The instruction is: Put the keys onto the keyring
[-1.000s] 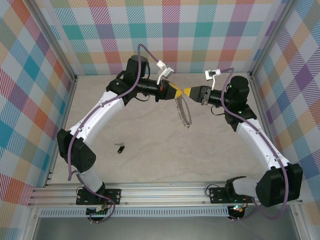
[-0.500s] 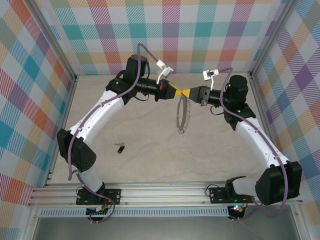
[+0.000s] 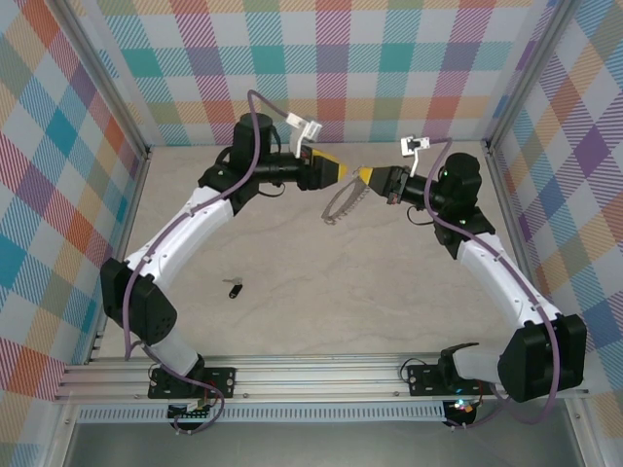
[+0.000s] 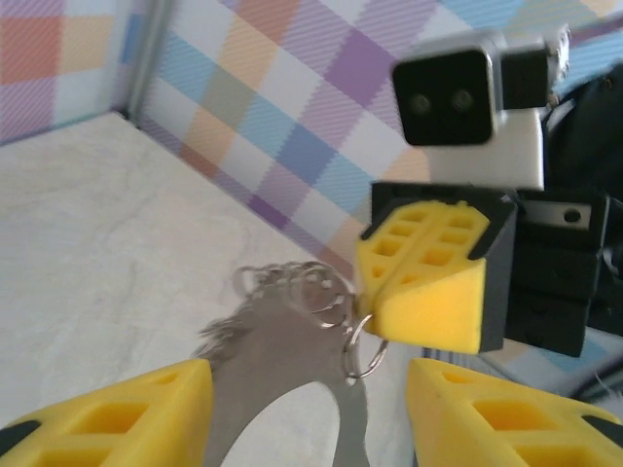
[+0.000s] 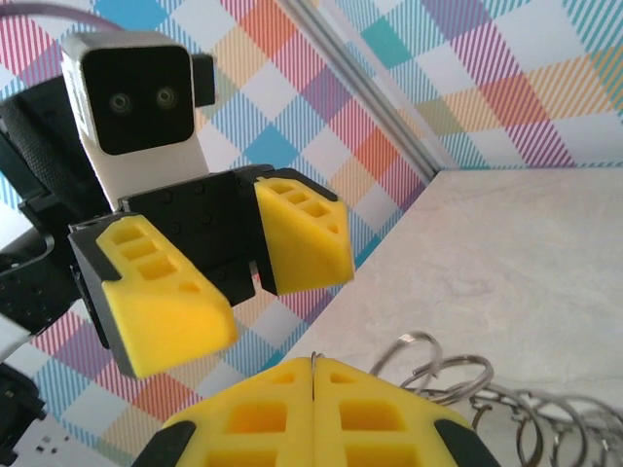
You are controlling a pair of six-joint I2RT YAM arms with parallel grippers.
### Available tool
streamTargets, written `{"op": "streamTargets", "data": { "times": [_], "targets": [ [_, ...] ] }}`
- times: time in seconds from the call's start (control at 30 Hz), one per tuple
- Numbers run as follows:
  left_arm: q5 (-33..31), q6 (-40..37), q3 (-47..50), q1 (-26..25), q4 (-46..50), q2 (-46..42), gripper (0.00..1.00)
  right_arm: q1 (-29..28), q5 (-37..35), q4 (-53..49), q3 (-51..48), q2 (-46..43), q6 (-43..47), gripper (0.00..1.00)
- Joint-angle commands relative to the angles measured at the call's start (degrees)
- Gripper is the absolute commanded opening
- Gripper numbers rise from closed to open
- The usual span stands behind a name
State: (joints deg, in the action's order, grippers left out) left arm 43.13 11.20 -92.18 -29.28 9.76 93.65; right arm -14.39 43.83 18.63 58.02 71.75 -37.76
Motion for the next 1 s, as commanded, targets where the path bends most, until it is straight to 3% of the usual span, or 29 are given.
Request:
{"op": "streamTargets", "data": {
  "times": [0.0,0.23,0.53,0.97],
  "targets": [
    [-3.19,6.9,3.3,0.63,-9.29,-3.58,0.56,0.02,-2.58,11.62,-1.34,-2.06,-2.03,0.0],
    [-0.27,16.26,9.44,0.63,-21.23,-3.37,0.51,-0.01,-4.79,24.51,-4.26,-1.96,-6.2,0.0],
    [2.75,28.61,13.92,0.28,-39.58,-2.66,0.37,-0.79,-7.91,31.92,-6.02,-1.43,-9.88,0.0],
    [2.85,33.08,14.85,-2.91,-46.13,-1.81,0.31,-2.11,-10.79,36.15,-7.13,-0.91,-12.25,0.0]
  ]
}}
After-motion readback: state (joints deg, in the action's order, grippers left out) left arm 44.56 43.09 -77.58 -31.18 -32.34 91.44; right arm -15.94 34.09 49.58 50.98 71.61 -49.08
